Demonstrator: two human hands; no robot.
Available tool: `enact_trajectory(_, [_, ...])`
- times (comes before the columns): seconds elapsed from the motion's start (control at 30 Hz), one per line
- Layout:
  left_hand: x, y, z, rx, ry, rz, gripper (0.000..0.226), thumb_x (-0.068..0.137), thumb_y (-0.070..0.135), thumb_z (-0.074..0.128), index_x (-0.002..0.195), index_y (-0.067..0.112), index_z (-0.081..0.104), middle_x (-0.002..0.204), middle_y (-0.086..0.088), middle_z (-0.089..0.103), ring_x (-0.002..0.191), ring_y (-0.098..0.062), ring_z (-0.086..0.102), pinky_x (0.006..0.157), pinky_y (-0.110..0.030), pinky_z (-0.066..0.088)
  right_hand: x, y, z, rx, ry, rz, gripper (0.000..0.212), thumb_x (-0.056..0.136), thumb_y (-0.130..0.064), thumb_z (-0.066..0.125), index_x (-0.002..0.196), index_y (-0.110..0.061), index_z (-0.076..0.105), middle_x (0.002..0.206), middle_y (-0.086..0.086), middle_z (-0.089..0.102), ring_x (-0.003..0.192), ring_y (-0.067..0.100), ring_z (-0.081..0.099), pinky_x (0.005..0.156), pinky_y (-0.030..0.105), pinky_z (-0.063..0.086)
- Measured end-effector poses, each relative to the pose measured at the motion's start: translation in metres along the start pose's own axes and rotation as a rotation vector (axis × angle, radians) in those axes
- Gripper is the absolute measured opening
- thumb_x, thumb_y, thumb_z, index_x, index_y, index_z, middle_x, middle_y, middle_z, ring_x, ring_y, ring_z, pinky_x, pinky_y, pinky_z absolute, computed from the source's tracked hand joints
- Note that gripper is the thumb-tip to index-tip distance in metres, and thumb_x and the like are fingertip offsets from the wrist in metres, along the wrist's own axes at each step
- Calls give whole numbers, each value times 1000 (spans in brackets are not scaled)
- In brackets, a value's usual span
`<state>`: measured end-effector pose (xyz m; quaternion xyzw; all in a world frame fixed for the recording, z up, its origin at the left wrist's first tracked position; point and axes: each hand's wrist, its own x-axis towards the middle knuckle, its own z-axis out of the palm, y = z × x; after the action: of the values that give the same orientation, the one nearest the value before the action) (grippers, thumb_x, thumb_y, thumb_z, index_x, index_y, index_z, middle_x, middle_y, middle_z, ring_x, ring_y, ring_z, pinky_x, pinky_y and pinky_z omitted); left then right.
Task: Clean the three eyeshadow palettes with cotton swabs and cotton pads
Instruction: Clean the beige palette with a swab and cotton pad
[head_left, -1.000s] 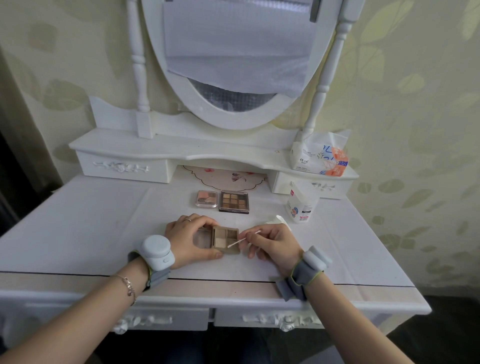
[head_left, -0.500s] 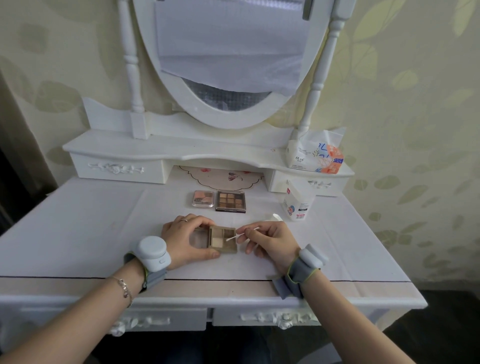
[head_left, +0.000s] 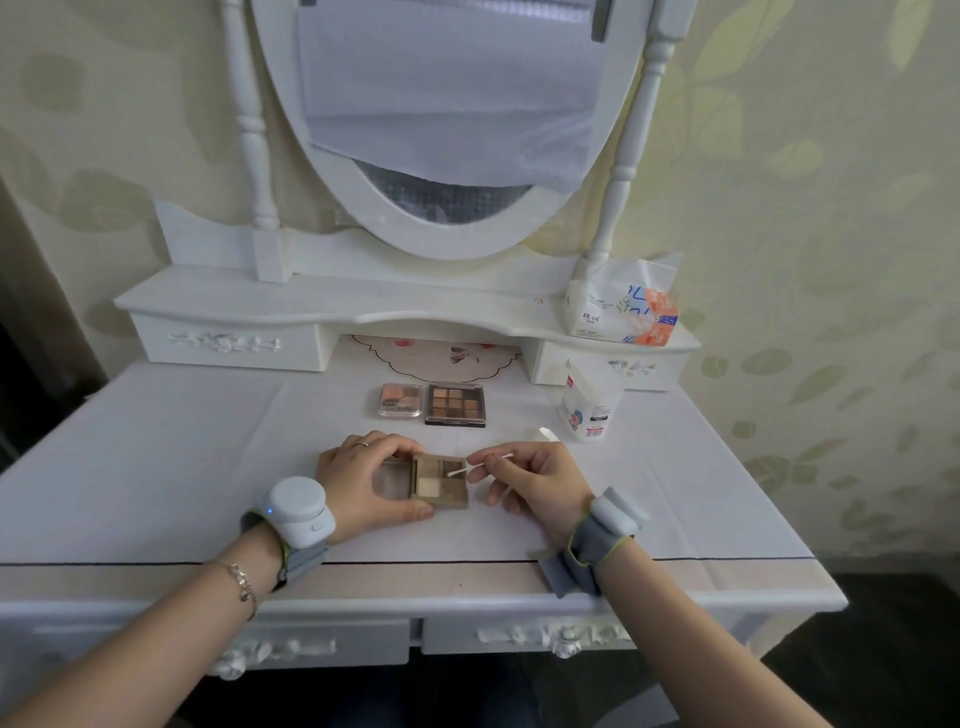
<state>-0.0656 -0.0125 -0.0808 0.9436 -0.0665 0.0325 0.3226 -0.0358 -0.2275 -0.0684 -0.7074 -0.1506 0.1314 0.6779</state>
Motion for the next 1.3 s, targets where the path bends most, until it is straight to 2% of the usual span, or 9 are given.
enact_trajectory(0.17, [0, 1, 0, 9, 0, -1, 66, 39, 77, 50, 99, 51, 46, 108, 22, 51, 108, -5, 42, 94, -27, 27, 0, -1, 0, -13, -6, -1, 23, 92, 1, 51, 83, -9, 69, 67, -2, 70, 45, 5, 56, 38, 15, 34])
enact_trajectory(0.4, [0, 0, 0, 10, 1, 1, 57, 40, 77, 51, 92, 56, 43, 107, 24, 50, 107, -4, 42, 98, -30, 29, -1, -1, 0, -22, 0, 6, 23, 92, 2, 50, 82, -7, 69, 66, -2, 70, 45, 6, 56, 38, 16, 34])
enact_trajectory(0.7, [0, -1, 0, 6, 1, 1, 57, 40, 78, 51, 91, 54, 44, 103, 28, 48, 107, -4, 41, 96, -28, 28, 1, 1, -2, -29, 96, 15, 29, 92, 5, 45, 74, -6, 65, 59, 0, 63, 41, 10, 52, 34, 17, 34])
enact_trajectory(0.8, [-1, 0, -1, 7, 8, -5, 62, 39, 77, 50, 96, 51, 45, 106, 23, 51, 107, -5, 42, 94, -27, 28, 3, 3, -4, -14, 173, -2, 31, 89, 7, 43, 69, -6, 64, 58, 6, 59, 42, 17, 49, 34, 19, 34])
enact_trajectory(0.87, [0, 1, 0, 9, 6, -4, 64, 40, 77, 50, 98, 50, 46, 107, 22, 51, 108, -6, 43, 95, -28, 28, 3, 2, -6, 45, 196, -10, 31, 90, 7, 43, 70, -6, 63, 61, 8, 58, 42, 14, 51, 34, 18, 33])
enact_trajectory(1.1, [0, -2, -1, 3, 8, -6, 62, 40, 77, 50, 96, 52, 45, 108, 21, 52, 109, -6, 43, 98, -30, 30, 9, 2, 5, -17, 36, -49, 21, 93, -1, 51, 90, -11, 70, 76, -1, 71, 53, 8, 58, 40, 18, 39])
enact_trajectory(1.3, [0, 1, 0, 9, 0, -10, 69, 38, 76, 49, 102, 49, 46, 109, 20, 51, 109, -6, 42, 94, -26, 27, 9, 3, 6, -57, 25, -20, 23, 92, 0, 51, 84, -12, 69, 69, -3, 72, 49, 6, 56, 40, 16, 36])
